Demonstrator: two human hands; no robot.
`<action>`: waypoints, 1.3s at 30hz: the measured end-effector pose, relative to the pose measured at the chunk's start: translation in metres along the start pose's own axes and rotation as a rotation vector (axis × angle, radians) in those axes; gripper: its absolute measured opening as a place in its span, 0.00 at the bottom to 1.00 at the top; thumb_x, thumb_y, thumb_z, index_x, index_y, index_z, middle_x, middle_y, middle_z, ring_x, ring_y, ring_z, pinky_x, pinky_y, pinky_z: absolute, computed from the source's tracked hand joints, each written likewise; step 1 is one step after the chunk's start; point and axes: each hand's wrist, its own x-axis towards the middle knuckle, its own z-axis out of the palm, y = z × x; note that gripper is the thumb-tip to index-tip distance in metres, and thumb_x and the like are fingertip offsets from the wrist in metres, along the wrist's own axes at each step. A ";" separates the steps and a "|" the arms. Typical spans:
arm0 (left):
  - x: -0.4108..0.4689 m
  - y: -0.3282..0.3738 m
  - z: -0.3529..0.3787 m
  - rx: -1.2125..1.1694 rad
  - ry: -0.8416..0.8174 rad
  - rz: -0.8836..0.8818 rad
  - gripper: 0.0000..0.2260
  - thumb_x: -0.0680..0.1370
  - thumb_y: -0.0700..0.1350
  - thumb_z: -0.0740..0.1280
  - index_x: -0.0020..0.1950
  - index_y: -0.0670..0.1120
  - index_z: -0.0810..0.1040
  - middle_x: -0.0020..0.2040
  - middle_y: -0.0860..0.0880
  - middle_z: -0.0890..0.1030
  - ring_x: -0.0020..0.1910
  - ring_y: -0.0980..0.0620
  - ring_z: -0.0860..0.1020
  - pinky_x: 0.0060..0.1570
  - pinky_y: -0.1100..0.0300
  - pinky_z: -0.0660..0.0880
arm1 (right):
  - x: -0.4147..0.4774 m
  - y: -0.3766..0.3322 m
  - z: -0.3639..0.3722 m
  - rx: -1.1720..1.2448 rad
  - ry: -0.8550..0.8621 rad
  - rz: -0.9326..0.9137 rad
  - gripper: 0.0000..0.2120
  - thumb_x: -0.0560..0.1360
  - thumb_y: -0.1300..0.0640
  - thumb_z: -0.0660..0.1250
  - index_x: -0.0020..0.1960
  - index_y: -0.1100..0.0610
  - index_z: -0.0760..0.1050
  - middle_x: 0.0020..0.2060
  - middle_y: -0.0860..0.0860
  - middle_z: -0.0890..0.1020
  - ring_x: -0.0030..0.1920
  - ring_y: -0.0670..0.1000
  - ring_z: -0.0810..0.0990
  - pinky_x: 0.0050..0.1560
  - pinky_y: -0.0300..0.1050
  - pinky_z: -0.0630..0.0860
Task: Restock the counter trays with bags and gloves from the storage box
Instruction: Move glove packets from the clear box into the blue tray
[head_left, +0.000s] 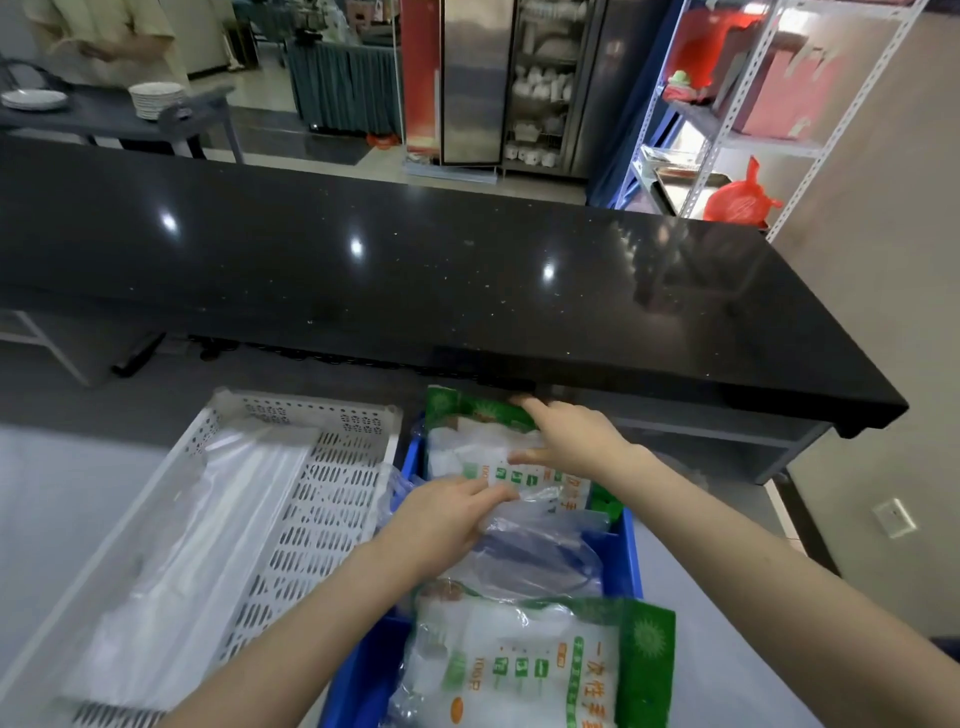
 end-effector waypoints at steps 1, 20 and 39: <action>0.000 0.000 0.001 0.006 -0.007 -0.002 0.23 0.76 0.44 0.66 0.69 0.56 0.67 0.58 0.53 0.79 0.55 0.52 0.76 0.54 0.53 0.75 | 0.000 0.001 0.004 -0.004 0.006 -0.008 0.41 0.67 0.34 0.68 0.74 0.44 0.53 0.57 0.54 0.79 0.52 0.55 0.80 0.44 0.48 0.77; -0.003 -0.013 -0.008 0.012 -0.094 -0.078 0.21 0.76 0.46 0.68 0.68 0.55 0.69 0.62 0.52 0.79 0.54 0.52 0.78 0.52 0.57 0.75 | -0.092 -0.031 -0.019 0.324 0.018 -0.223 0.17 0.71 0.35 0.63 0.50 0.45 0.77 0.49 0.42 0.75 0.49 0.41 0.73 0.52 0.40 0.73; -0.007 -0.015 -0.018 -0.038 -0.125 -0.111 0.13 0.74 0.43 0.67 0.55 0.55 0.71 0.51 0.51 0.79 0.50 0.48 0.79 0.41 0.58 0.71 | -0.130 -0.033 -0.064 0.361 -0.343 -0.042 0.16 0.71 0.50 0.72 0.48 0.40 0.65 0.42 0.37 0.75 0.40 0.37 0.77 0.35 0.30 0.70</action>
